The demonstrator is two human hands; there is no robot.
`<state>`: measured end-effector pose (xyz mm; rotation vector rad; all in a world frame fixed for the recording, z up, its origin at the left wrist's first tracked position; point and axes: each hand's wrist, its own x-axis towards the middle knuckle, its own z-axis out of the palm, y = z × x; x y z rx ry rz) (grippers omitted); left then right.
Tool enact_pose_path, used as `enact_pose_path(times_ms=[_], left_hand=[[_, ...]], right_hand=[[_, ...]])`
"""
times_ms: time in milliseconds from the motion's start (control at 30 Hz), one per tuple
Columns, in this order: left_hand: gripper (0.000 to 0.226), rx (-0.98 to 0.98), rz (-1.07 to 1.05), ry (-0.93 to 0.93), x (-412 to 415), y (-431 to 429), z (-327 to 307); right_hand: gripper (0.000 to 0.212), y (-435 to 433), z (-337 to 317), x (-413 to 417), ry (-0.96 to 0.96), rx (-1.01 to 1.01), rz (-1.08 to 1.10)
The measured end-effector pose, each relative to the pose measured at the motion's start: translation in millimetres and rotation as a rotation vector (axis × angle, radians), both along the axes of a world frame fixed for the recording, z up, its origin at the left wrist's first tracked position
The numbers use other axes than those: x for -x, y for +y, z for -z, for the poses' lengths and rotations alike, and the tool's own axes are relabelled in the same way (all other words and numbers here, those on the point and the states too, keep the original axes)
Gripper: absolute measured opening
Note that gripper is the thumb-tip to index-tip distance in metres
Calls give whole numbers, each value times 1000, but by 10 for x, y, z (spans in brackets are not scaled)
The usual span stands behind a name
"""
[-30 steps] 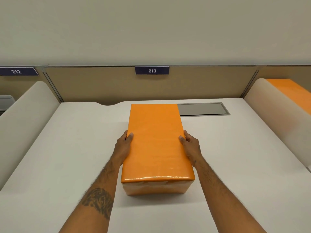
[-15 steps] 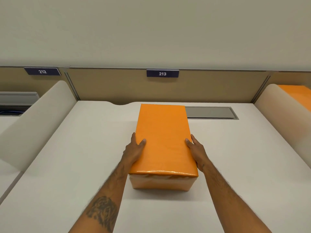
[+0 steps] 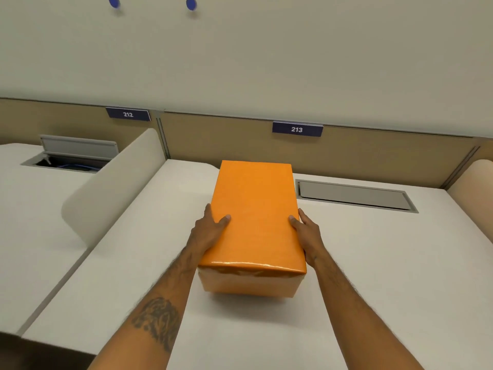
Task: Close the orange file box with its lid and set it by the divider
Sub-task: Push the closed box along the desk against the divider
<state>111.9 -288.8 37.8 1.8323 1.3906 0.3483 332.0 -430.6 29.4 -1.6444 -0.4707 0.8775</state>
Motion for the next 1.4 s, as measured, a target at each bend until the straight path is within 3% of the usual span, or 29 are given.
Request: enact_pose_path(times_ms=[533,1067,1400], left_hand=[[91,-80,-36,61,1630,1594,-166],[85,-79,-76,70,1638,3116,6],[89,-38,-62,118,1534,3839,140]], right_hand=[[61,1567,-98,1618,49,-62,1],[59,3221,68,1550,67,-66,-48],[59,3829,252,1510,109,-42,-10]])
